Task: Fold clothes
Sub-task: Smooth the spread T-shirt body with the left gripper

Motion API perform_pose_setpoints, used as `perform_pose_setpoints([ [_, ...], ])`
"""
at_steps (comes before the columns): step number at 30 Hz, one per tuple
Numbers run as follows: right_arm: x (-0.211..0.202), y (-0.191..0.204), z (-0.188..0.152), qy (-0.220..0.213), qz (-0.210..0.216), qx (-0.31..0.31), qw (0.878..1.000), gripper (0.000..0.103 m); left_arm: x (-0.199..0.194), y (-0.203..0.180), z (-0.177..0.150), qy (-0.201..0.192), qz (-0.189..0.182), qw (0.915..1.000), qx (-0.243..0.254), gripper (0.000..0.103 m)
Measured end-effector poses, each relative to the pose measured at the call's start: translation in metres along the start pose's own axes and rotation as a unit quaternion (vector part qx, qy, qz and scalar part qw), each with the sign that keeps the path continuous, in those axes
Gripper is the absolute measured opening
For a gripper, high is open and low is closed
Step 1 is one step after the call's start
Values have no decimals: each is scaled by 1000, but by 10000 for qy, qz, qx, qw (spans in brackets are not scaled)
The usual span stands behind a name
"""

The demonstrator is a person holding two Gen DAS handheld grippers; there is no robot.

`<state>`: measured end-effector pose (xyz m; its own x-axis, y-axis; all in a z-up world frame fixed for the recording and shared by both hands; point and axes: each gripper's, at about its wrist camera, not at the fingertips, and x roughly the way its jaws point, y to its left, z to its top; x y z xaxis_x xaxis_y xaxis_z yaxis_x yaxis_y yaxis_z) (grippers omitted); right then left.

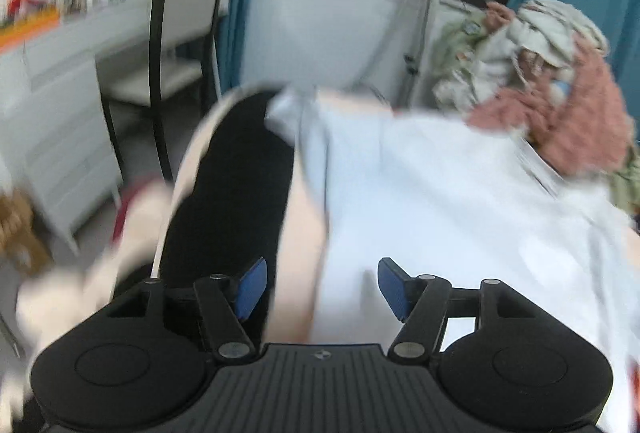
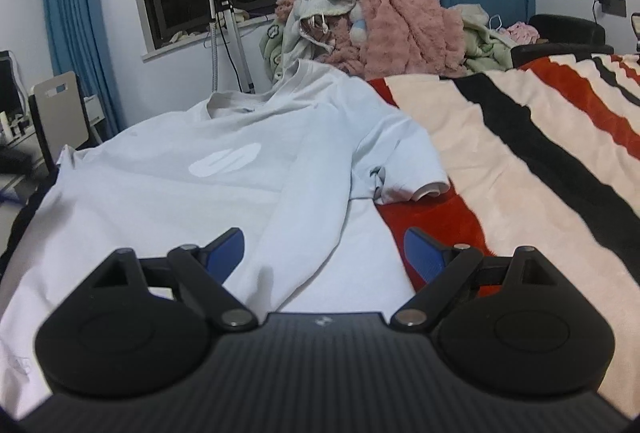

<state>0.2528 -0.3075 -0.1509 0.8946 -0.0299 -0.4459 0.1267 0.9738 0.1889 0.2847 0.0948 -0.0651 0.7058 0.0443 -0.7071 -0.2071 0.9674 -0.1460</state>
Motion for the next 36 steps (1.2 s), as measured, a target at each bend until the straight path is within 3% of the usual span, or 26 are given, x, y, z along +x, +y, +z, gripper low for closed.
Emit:
perform_pose_setpoints([
  [4, -17, -1, 3, -122, -6, -61, 9999, 88, -66, 28, -84, 774, -281, 9966, -79, 65],
  [8, -39, -1, 6, -247, -38, -161, 9996, 88, -109, 49, -153, 1532, -500, 9867, -224, 65],
  [11, -57, -1, 8, -270, -77, -178, 9994, 88, -131, 55, -180, 1663, -559, 9842, -224, 65],
  [13, -69, -4, 8, -279, -100, -152, 9994, 88, -142, 55, -190, 1629, -548, 9850, -117, 65],
  [16, -85, -10, 9, -276, -142, -82, 9995, 88, -150, 56, -194, 1663, -593, 9842, -114, 56],
  [18, -92, -16, 11, -268, -168, -30, 9995, 88, -154, 61, -191, 1678, -577, 9839, -229, 37],
  [19, -95, -19, 12, -254, -178, 15, 9995, 88, -157, 63, -189, 1682, -588, 9836, -281, 32],
  [21, -99, -28, 14, -229, -226, 148, 9994, 88, -168, 73, -187, 1670, -717, 9827, -356, 9],
  [23, -103, -36, 15, -241, -295, 289, 9989, 88, -181, 82, -184, 1632, -769, 9830, -339, 2],
  [26, -104, -45, 16, -199, -348, 448, 9982, 88, -198, 91, -179, 1523, -434, 9874, -31, 2],
  [31, -97, -50, 16, -26, -307, 594, 9978, 88, -217, 95, -176, 1356, -259, 9904, 109, 9],
  [34, -97, -51, 14, 14, -134, 674, 9976, 88, -223, 86, -174, 1201, -219, 9921, 280, 36],
  [35, -97, -53, 14, 30, -39, 757, 9971, 88, -223, 83, -172, 1097, -245, 9931, 331, 56],
  [36, -96, -55, 13, 49, 72, 881, 9961, 88, -222, 79, -169, 992, -271, 9940, 382, 65],
])
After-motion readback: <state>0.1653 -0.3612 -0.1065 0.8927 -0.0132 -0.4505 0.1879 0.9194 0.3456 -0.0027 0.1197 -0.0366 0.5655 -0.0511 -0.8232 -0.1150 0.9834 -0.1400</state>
